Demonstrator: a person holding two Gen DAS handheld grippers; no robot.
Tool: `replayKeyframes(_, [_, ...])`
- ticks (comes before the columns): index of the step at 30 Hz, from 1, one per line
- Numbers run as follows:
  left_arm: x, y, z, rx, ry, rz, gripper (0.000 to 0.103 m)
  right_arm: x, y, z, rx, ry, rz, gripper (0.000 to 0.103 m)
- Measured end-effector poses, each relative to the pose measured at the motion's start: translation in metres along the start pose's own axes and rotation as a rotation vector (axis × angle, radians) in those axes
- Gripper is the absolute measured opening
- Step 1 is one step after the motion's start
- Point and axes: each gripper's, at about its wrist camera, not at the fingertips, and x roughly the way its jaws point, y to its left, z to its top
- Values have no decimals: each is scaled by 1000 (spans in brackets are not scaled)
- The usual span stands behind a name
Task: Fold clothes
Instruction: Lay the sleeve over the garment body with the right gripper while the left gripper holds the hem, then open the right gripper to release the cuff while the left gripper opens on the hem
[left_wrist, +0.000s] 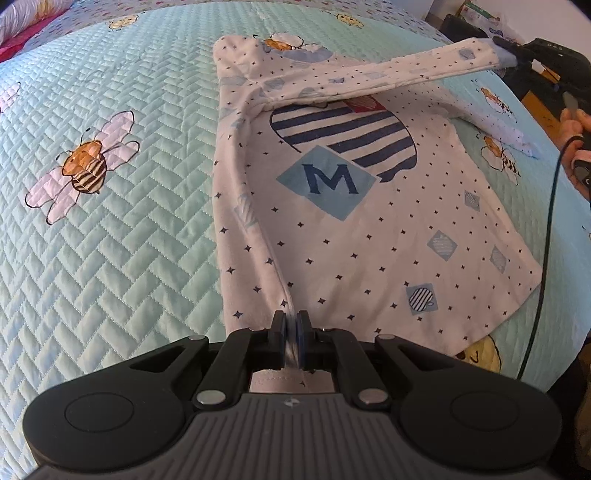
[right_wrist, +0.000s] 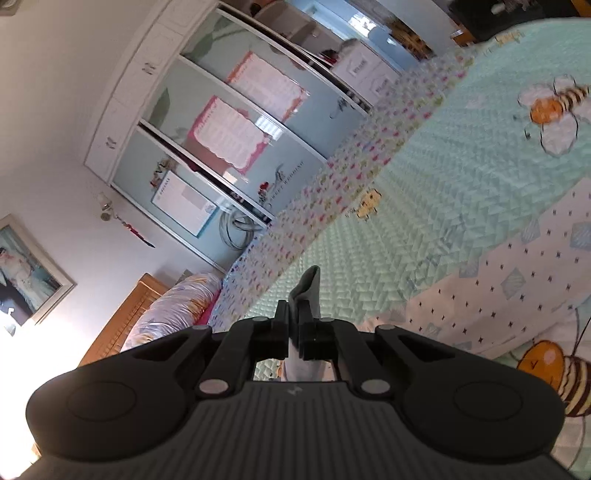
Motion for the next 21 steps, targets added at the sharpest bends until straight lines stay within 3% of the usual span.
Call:
replayKeyframes(5, [-2, -5, 0, 13, -1, -33, 4, 3, -9, 3, -2, 1, -67, 4])
replayKeyframes(9, [-4, -9, 1, 21, -3, -65, 4, -2, -14, 5, 1, -22, -66, 4])
replayKeyframes(14, [1, -12, -1, 12, 8, -100, 4, 2, -18, 1, -44, 11, -98, 4])
replayKeyframes(17, [1, -10, -3, -7, 5, -125, 4, 6, -22, -4, -126, 14, -160, 4])
replayKeyframes(21, [-9, -8, -5, -16, -28, -162, 4, 21, -34, -14, -309, 50, -367, 4])
